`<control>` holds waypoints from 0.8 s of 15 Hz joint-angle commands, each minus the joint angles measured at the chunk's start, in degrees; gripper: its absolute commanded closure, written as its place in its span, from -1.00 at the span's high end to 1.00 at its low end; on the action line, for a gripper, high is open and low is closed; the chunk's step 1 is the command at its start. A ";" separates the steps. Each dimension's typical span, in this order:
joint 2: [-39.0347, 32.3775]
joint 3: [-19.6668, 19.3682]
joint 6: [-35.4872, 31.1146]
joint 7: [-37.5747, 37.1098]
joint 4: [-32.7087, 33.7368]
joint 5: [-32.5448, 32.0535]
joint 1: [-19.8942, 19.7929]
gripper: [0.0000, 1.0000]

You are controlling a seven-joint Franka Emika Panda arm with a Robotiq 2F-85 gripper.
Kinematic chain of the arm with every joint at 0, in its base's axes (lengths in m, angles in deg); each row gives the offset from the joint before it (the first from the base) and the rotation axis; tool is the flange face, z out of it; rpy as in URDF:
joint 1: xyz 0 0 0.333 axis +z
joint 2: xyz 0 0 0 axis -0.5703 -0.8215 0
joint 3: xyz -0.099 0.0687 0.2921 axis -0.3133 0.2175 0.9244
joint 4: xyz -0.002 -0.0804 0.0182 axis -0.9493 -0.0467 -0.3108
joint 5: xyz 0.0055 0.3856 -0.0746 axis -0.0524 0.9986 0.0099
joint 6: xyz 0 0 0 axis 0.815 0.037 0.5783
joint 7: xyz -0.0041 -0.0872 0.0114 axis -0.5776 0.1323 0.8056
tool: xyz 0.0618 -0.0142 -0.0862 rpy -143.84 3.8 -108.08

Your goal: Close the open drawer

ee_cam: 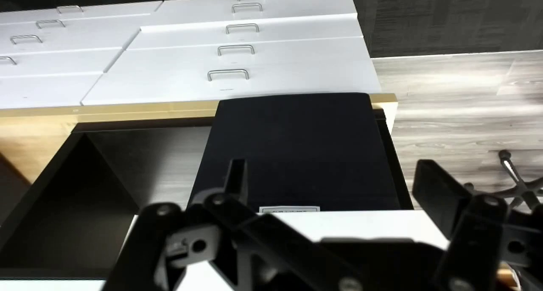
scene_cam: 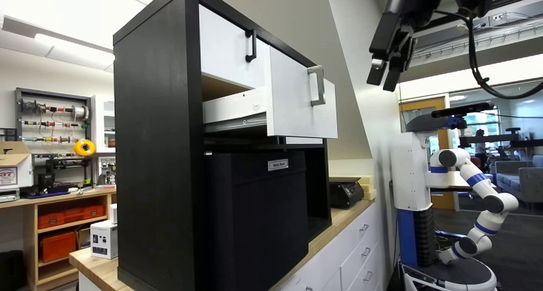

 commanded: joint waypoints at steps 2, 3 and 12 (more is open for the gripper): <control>-0.09 -0.29 -0.44 -0.33 0.17 -0.24 0.24 1.00; -0.07 -0.28 -0.48 -0.35 0.17 -0.24 0.23 1.00; -2.67 -0.69 -1.64 -0.60 1.49 -0.57 -0.59 1.00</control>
